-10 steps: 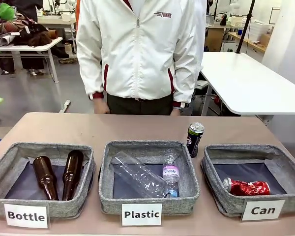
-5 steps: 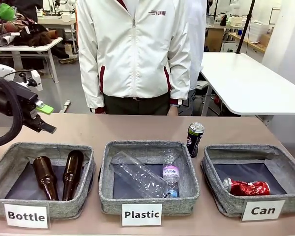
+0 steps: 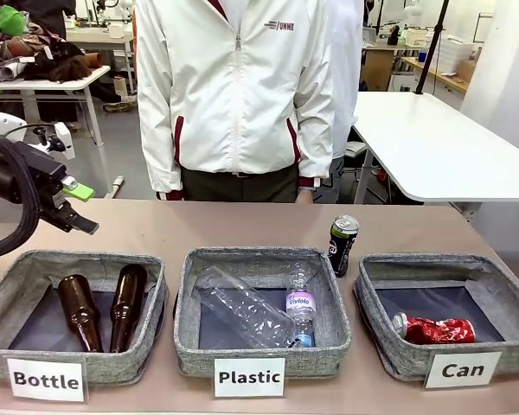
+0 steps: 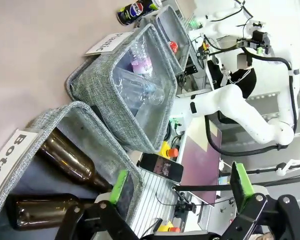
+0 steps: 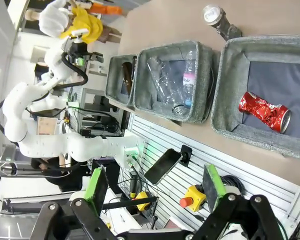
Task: Sort the can waste into the basket.
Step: Pick up the can waste from the table and place it in the right Fabric basket.
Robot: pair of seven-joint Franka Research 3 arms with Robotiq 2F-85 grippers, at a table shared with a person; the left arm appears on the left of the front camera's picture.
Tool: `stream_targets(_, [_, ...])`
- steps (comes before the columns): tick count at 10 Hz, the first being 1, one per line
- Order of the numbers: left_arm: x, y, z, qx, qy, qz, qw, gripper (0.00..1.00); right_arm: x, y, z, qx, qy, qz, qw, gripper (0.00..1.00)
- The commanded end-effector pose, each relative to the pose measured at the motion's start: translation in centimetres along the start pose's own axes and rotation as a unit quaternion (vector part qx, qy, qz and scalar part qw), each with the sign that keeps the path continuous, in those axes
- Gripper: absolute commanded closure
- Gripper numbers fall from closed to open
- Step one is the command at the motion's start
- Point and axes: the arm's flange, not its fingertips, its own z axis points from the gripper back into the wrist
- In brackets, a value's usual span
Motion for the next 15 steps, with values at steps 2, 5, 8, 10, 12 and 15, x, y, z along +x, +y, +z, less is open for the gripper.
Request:
stream_targets(2, [-0.3, -0.4, -0.1, 0.009, 0.001, 0.003, 1.000, 0.00, -0.5, -0.3, 0.4, -0.001, 0.003, 0.010, 1.000, 0.00])
stream_targets(5, [-0.3, -0.4, -0.1, 0.009, 0.001, 0.003, 1.000, 0.00, 0.0, 0.0, 0.0, 0.000, 0.000, 0.000, 1.000, 0.00])
stream_targets(8, [-0.3, -0.4, -0.1, 0.009, 0.001, 0.003, 1.000, 0.00, 6.6, 2.5, -4.0, -0.175, 0.087, 0.187, 0.963, 0.00])
stream_targets(10, [-0.3, -0.4, -0.1, 0.009, 0.001, 0.003, 1.000, 0.00, 12.7, 0.7, -7.6, -0.171, 0.105, 0.370, 0.907, 0.00])
stream_targets(12, [-0.3, -0.4, -0.1, 0.009, 0.001, 0.003, 1.000, 0.00, 14.0, 0.8, -12.3, -0.126, 0.156, 0.453, 0.869, 0.00])
stream_targets(15, [-0.3, -0.4, -0.1, 0.009, 0.001, 0.003, 1.000, 0.00, 14.0, 1.0, -14.7, -0.147, 0.172, 0.439, 0.870, 0.00])
